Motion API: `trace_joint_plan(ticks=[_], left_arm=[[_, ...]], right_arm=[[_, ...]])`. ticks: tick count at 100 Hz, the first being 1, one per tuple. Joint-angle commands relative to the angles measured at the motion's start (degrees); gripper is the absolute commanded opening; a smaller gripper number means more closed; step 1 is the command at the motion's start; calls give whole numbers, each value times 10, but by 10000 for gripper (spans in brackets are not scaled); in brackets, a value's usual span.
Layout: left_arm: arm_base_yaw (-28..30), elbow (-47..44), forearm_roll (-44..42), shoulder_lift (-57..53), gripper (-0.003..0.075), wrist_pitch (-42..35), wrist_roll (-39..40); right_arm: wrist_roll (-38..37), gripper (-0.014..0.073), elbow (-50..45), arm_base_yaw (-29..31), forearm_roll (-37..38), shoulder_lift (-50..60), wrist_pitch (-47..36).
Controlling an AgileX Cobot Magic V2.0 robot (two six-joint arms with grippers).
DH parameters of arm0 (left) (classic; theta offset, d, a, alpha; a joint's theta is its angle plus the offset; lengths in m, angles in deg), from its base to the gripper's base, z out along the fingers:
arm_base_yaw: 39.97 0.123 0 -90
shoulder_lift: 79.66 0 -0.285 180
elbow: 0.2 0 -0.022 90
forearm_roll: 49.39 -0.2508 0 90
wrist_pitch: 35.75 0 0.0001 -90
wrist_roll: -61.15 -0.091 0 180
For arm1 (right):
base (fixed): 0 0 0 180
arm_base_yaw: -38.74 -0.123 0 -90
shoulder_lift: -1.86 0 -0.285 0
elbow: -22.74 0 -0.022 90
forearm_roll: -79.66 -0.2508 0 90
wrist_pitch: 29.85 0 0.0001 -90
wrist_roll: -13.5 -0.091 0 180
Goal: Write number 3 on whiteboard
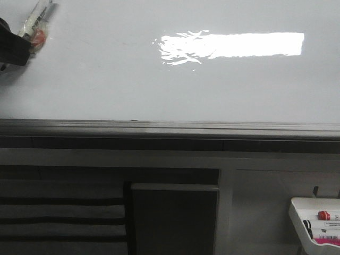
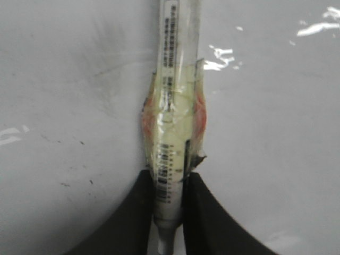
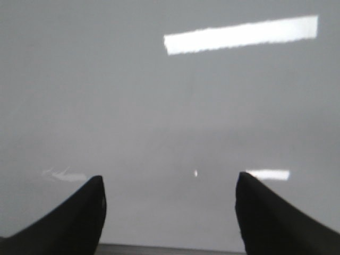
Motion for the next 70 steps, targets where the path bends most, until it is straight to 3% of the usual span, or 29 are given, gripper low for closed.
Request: trace_joint_plan(ticks=[1, 22, 42, 56, 70], left_arm=[[-16, 45, -44, -28, -19, 52, 1], [-90, 118, -17, -36, -19, 247, -106], [-137, 174, 231, -36, -19, 421, -382], [-141, 209, 383, -36, -19, 528, -537], [-141, 233, 399, -36, -19, 567, -555]], right_arm=[[33, 461, 56, 0, -32, -47, 42], [274, 461, 148, -13, -243, -186, 215], [462, 461, 222, -19, -381, -329, 351], [560, 461, 267, -74, -396, -412, 376], [598, 461, 322, -163, -355, -480, 372]])
